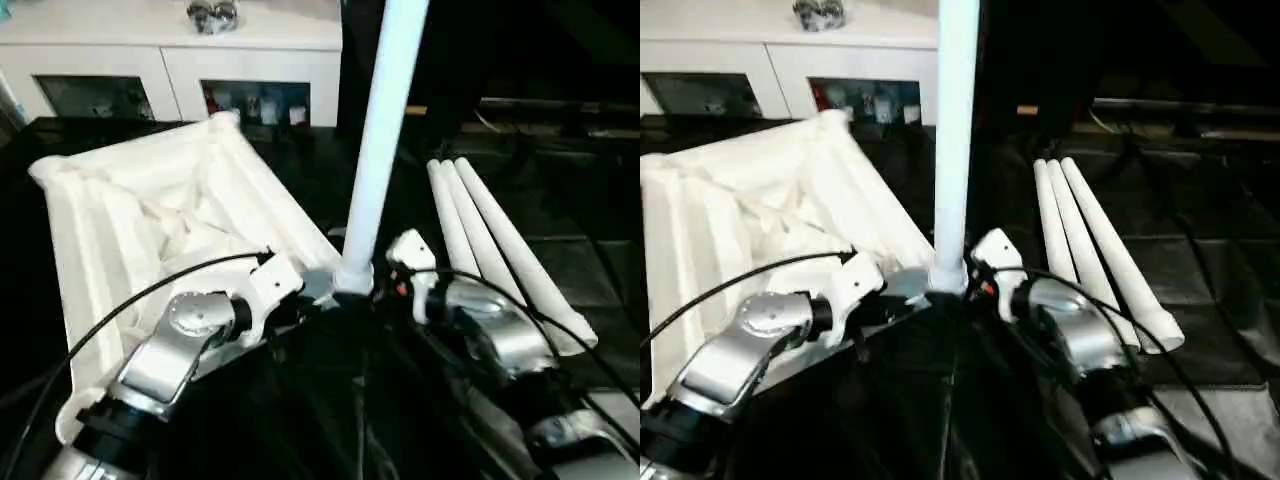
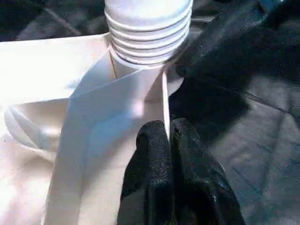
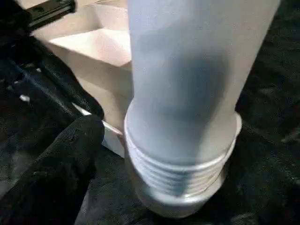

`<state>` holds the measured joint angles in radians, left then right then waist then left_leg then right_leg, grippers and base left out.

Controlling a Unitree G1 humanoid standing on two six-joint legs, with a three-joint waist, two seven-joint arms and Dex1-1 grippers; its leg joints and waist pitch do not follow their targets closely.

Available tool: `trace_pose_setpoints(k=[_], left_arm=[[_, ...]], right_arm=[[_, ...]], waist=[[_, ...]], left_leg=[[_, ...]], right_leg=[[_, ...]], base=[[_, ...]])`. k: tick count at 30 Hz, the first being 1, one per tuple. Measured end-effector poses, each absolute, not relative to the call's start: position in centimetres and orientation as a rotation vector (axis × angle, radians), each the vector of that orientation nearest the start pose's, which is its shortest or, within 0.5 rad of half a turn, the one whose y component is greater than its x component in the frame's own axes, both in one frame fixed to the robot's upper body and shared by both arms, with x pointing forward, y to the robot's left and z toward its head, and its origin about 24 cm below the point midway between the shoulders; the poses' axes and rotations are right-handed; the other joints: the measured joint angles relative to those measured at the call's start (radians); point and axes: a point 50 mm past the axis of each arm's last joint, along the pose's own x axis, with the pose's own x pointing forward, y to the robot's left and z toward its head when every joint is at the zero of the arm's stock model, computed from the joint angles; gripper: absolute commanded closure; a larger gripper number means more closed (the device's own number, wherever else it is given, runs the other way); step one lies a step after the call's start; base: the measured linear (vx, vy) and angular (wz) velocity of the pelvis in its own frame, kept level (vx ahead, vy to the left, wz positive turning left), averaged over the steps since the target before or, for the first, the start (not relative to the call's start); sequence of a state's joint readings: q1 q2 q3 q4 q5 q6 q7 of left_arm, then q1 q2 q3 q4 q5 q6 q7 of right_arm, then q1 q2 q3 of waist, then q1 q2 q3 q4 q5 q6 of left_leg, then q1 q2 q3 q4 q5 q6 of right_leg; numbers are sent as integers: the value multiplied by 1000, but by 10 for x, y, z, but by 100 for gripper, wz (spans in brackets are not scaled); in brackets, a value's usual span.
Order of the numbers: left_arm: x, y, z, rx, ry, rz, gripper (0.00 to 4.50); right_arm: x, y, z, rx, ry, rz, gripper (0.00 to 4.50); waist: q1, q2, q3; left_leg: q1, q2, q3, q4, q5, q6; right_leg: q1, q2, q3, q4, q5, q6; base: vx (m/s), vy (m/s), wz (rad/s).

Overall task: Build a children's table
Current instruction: Insert table leg to table base

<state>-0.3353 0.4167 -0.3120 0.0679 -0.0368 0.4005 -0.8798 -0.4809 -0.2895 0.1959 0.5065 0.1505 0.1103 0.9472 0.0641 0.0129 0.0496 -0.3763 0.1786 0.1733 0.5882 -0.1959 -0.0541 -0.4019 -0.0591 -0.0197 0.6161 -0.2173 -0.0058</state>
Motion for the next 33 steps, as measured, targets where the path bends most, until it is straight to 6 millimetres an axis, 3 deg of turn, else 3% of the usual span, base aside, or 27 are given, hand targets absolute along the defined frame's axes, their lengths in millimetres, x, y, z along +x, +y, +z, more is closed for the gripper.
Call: trace_pose_setpoints(k=[6,10,23,26,33], left_arm=[[272,127,55,398,404,-1187,450],[271,127,56,406,404,-1211,450],[273,129,54,406,406,-1217,450],[275,127,52,395,405,-1197,450],[294,110,48,378,396,-999,450]], right_arm=[[310,-123,50,-154,267,1126,14],[307,-125,51,-167,271,1159,38],[303,-122,49,-179,303,1197,157],[304,-118,45,-151,304,1153,169],[326,-100,36,-36,299,821,175]], waist=[[4,0,0],[2,0,0],[1,0,0],[-2,0,0],[-23,0,0]], left_leg=[[0,1,0,3,0,-1],[0,1,0,4,0,0],[1,2,0,9,0,-1],[3,2,0,11,0,-3],[8,2,0,11,0,-10]], right_leg=[[2,0,0,2,1,1],[2,0,0,2,2,2],[2,0,0,8,2,2],[2,0,1,11,2,2],[5,0,2,13,8,1]], base=[[0,0,0],[0,0,0],[0,0,0],[0,0,0],[0,0,0]])
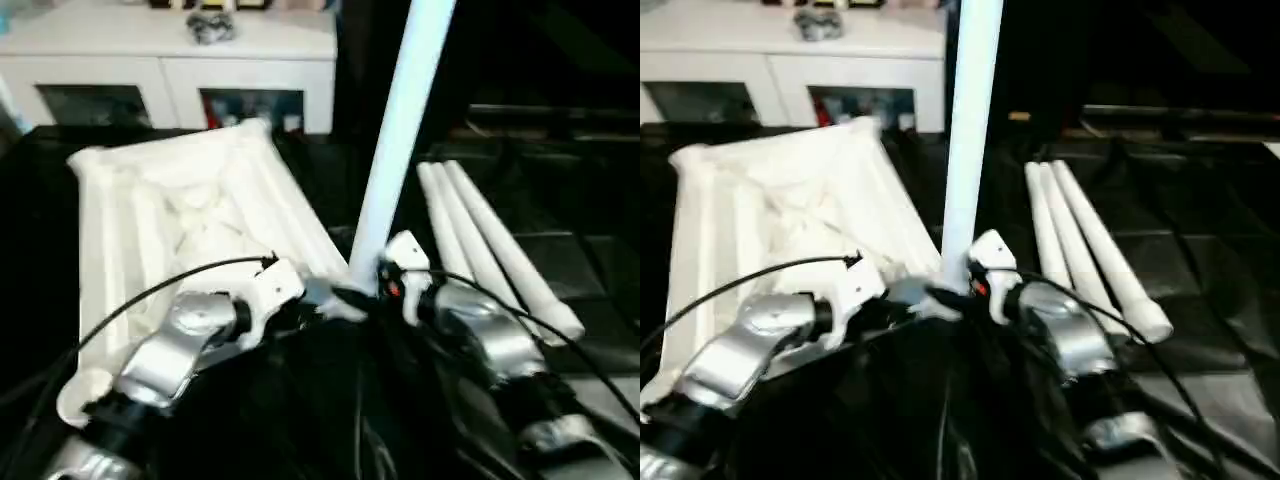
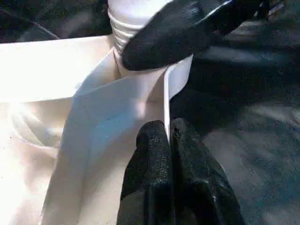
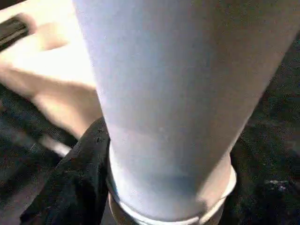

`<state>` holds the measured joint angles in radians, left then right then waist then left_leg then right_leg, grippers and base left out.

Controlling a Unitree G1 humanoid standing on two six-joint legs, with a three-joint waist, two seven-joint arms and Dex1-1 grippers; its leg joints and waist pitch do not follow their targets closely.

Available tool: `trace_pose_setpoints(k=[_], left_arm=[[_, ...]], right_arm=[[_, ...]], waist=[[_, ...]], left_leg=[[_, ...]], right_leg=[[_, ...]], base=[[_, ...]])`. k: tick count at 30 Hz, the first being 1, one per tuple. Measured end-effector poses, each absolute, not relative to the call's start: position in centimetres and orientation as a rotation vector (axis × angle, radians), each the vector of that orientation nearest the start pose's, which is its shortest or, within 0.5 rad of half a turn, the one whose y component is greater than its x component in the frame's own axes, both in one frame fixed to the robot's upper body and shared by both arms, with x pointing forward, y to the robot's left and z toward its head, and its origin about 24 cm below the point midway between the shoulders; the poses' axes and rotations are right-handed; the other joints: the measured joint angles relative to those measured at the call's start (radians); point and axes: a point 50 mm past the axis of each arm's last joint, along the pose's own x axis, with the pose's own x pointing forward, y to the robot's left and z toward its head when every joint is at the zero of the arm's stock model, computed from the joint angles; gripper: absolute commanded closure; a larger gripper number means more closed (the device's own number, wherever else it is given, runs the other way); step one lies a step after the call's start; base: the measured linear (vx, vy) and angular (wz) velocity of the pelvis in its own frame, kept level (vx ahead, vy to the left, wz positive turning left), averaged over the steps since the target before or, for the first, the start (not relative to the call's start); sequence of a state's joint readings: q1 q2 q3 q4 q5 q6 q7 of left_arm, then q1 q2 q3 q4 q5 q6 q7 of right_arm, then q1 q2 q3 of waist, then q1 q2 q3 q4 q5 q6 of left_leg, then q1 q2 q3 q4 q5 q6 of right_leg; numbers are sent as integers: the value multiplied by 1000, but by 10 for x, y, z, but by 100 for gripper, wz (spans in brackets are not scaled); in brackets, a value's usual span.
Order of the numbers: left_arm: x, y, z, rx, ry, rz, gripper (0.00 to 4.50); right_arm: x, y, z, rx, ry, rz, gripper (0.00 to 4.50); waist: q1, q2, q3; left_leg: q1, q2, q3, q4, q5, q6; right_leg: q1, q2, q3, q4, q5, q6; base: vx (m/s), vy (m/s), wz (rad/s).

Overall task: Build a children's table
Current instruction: Insert table leg to table base

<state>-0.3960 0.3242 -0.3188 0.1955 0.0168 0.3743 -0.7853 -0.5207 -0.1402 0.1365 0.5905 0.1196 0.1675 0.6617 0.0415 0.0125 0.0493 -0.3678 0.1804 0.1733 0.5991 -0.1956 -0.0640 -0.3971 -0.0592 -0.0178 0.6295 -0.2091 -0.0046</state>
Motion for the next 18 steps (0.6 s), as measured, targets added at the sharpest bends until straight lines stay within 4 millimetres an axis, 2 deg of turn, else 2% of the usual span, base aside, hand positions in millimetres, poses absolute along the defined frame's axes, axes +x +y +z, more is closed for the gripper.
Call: trace_pose_setpoints(k=[3,7,8,9,11,14,18], left_arm=[[301,95,47,359,396,-897,450],[302,87,47,358,388,-859,450],[302,86,47,357,387,-860,450],[302,85,47,359,387,-865,450],[301,84,47,361,386,-873,450],[301,85,47,365,384,-885,450],[295,93,50,368,373,-954,450]], right_arm=[[337,-91,35,-6,300,662,175],[341,-88,34,-3,278,596,175],[341,-89,35,-5,271,595,119],[341,-89,35,-5,268,598,105],[340,-90,35,3,270,610,105],[340,-91,35,25,274,633,61],[336,-99,37,-26,278,778,61]], waist=[[-8,0,0],[-6,2,-1],[-5,3,-1],[-5,3,-2],[-4,4,-2],[-3,5,-2],[-1,5,-2]], left_leg=[[0,0,0,0,1,-2],[-1,0,0,-1,1,-2],[-1,0,0,-1,1,-2],[-2,0,0,-1,1,-1],[-2,0,0,-1,1,-1],[-3,0,0,-1,1,-1],[-4,0,0,-2,1,-1]], right_leg=[[0,0,0,0,1,0],[-1,0,0,0,1,0],[-1,0,0,-1,1,1],[-1,0,0,-2,1,1],[-1,0,0,-2,1,1],[-2,0,0,-3,1,1],[-3,0,0,-4,1,1]], base=[[0,0,0],[0,0,0],[0,0,0],[0,0,0],[0,0,0],[0,0,0],[0,0,0]])
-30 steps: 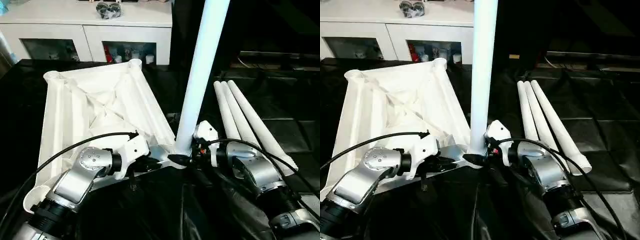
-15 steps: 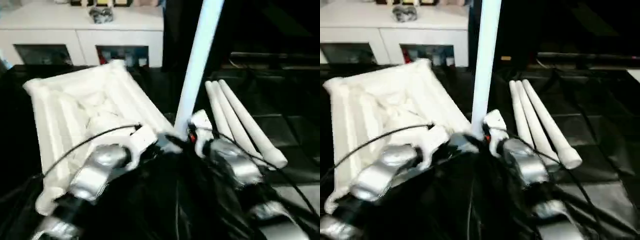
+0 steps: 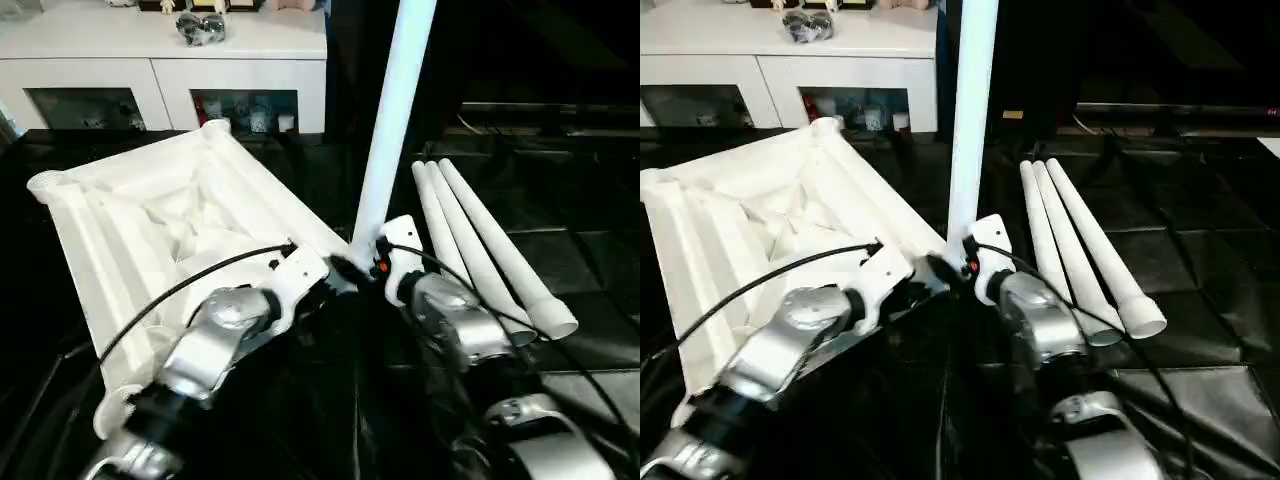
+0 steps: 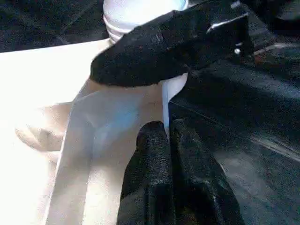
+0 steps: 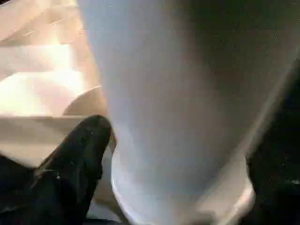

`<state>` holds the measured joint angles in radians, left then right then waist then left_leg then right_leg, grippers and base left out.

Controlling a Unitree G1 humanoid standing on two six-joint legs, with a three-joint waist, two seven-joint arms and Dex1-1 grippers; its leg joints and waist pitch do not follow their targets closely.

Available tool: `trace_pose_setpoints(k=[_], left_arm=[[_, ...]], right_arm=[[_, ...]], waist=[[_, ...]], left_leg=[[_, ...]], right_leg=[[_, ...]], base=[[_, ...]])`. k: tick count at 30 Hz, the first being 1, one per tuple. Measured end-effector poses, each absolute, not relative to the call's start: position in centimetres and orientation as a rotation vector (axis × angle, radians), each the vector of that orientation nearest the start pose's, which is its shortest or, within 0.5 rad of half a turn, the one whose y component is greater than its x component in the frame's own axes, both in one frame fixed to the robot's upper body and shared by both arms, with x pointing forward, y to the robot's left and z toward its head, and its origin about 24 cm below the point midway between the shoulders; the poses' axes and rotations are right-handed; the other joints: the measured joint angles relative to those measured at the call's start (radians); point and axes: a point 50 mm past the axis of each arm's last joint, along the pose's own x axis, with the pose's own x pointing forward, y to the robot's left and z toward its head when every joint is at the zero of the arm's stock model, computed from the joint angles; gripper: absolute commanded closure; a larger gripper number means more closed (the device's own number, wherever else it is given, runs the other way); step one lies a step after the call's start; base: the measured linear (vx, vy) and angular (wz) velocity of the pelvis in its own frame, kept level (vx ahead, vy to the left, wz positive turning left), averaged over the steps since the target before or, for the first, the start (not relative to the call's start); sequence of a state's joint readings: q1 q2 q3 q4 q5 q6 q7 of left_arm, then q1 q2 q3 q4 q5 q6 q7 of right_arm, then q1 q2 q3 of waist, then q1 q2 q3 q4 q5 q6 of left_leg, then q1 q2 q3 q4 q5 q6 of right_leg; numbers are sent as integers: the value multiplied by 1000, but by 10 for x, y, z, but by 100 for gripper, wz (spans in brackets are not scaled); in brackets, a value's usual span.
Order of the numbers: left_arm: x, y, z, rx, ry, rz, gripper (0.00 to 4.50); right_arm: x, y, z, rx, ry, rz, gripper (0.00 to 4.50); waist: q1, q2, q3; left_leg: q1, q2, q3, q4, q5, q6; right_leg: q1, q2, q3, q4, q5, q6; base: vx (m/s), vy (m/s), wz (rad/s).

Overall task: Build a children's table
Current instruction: Insert table leg to table base, then rotate leg to tighten

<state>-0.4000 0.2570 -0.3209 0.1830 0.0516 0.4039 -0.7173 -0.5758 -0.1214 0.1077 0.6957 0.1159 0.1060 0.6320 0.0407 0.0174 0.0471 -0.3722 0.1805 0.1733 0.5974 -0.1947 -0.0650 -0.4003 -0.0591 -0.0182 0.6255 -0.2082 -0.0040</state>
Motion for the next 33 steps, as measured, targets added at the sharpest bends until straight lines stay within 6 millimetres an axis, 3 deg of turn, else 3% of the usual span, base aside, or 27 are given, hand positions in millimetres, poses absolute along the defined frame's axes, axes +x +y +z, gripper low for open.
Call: trace_pose_setpoints(k=[9,10,12,20,29,33], left_arm=[[282,111,50,350,386,-1106,450],[282,112,50,348,388,-1115,450],[279,117,50,351,395,-1156,450],[274,130,52,346,427,-1249,450],[274,131,51,342,430,-1266,450],[285,126,49,349,409,-1137,450]], right_arm=[[320,-121,41,-115,293,1048,61],[319,-121,41,-115,294,1060,89],[315,-123,43,-123,296,1120,89],[305,-124,47,-137,302,1257,164],[301,-121,45,-141,306,1270,174],[315,-108,39,-106,290,1067,174]], waist=[[13,-1,1],[14,-1,1],[17,-1,1],[24,-5,3],[26,-5,3],[12,-6,3]], left_leg=[[-1,0,0,0,0,0],[-1,0,0,0,0,0],[-1,0,0,0,0,1],[-3,0,0,0,1,2],[-2,1,0,1,1,2],[1,1,0,1,1,2]], right_leg=[[-1,0,0,-1,0,0],[-1,0,0,-1,0,0],[-1,0,0,-1,0,0],[-1,0,0,-1,0,0],[-1,0,-1,-1,0,0],[0,0,0,2,1,-1]], base=[[0,0,0],[0,0,0],[0,0,0],[0,0,0],[0,0,0],[0,0,0]])
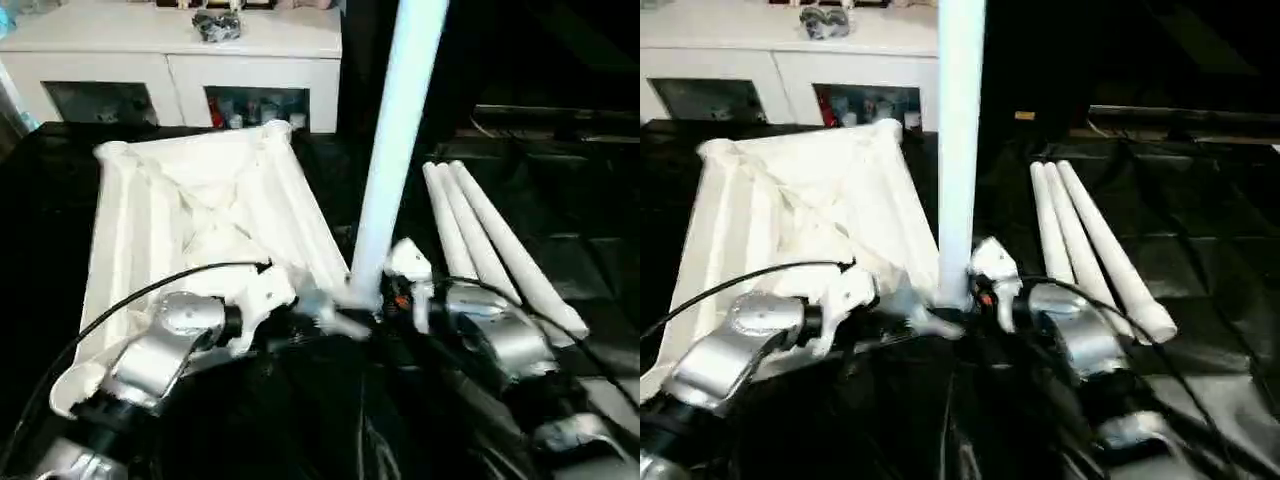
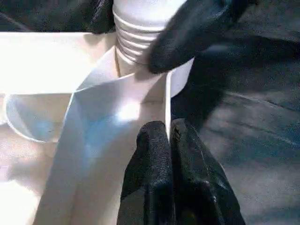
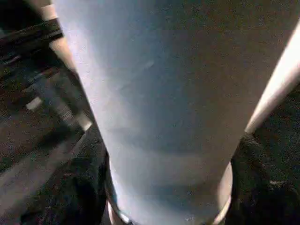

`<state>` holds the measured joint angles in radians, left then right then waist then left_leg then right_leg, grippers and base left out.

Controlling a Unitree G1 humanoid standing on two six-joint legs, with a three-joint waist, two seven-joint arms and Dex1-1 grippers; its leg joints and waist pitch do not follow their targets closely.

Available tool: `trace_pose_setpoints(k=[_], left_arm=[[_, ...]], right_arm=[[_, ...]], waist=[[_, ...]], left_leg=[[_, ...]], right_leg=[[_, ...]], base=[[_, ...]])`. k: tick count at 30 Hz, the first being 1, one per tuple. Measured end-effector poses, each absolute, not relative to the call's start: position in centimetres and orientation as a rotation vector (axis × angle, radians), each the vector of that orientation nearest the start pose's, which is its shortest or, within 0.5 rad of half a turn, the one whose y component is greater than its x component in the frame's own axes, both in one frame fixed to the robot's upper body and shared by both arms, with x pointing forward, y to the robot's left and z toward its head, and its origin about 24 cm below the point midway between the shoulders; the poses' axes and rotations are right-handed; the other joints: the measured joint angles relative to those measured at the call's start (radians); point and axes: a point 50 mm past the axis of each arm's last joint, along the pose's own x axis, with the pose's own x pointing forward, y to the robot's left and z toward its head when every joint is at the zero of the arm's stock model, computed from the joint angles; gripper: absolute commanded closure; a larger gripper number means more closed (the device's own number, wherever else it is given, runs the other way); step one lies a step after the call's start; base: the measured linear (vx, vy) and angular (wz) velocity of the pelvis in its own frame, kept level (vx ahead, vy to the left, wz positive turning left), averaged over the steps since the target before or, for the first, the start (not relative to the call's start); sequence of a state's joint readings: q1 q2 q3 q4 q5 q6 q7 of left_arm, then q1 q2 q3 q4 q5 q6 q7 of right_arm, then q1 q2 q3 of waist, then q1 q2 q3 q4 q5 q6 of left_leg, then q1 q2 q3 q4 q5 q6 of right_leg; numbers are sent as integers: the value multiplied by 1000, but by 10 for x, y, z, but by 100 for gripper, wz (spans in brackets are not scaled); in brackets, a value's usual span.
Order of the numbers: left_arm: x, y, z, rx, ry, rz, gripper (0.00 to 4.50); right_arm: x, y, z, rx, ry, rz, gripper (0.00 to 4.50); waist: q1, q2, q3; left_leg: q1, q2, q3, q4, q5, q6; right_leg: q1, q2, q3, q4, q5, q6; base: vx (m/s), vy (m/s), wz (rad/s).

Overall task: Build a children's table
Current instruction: Rotate leg to tighten

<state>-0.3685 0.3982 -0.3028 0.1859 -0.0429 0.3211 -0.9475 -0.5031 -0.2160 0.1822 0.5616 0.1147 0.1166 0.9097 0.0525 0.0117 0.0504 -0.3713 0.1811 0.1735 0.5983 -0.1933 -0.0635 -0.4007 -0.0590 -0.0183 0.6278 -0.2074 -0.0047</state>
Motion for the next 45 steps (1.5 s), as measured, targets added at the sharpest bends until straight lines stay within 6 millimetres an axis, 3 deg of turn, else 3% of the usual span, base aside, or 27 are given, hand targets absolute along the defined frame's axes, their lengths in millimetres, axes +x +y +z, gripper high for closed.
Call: trace_pose_setpoints(k=[4,10,12,15,16,20,30,38,45], left_arm=[[295,117,48,342,403,-1012,450],[303,102,50,324,392,-866,450],[304,100,50,324,388,-855,450],[303,98,50,323,385,-855,450],[303,98,50,322,384,-857,450],[301,98,51,327,385,-887,450],[291,112,52,337,400,-1048,450],[284,127,54,345,418,-1193,450],[281,129,54,351,424,-1248,450]], right_arm=[[329,-94,37,-57,281,861,174],[342,-78,38,-3,278,628,174],[343,-77,38,0,270,613,118],[342,-77,36,6,264,616,95],[342,-77,35,7,260,624,71],[338,-84,36,-25,251,694,49],[322,-108,37,-126,249,962,49],[312,-123,47,-147,270,1170,124],[306,-128,47,-148,289,1228,173]], waist=[[-18,0,0],[-17,0,0],[-16,1,-1],[-14,2,-1],[-13,2,-1],[-10,2,-1],[1,2,0],[12,-1,2],[12,-1,2]], left_leg=[[2,0,0,-1,0,-1],[1,0,0,-2,0,-1],[0,0,0,-2,0,0],[-1,0,0,-2,0,0],[-1,0,0,-2,0,0],[-1,0,0,-2,0,0],[-2,0,0,-2,0,0],[-3,0,0,-2,0,1],[-3,0,0,-2,0,1]], right_leg=[[0,0,0,1,0,0],[0,0,0,-1,0,1],[0,0,0,-3,0,1],[0,0,0,-4,0,1],[0,0,0,-4,0,1],[0,0,0,-5,0,1],[-1,0,0,-5,0,1],[-1,0,-1,-5,0,1],[-1,0,-1,-5,0,1]], base=[[0,0,0],[0,0,0],[0,0,0],[0,0,0],[0,0,0],[0,0,0],[0,0,0],[0,0,0],[0,0,0]])
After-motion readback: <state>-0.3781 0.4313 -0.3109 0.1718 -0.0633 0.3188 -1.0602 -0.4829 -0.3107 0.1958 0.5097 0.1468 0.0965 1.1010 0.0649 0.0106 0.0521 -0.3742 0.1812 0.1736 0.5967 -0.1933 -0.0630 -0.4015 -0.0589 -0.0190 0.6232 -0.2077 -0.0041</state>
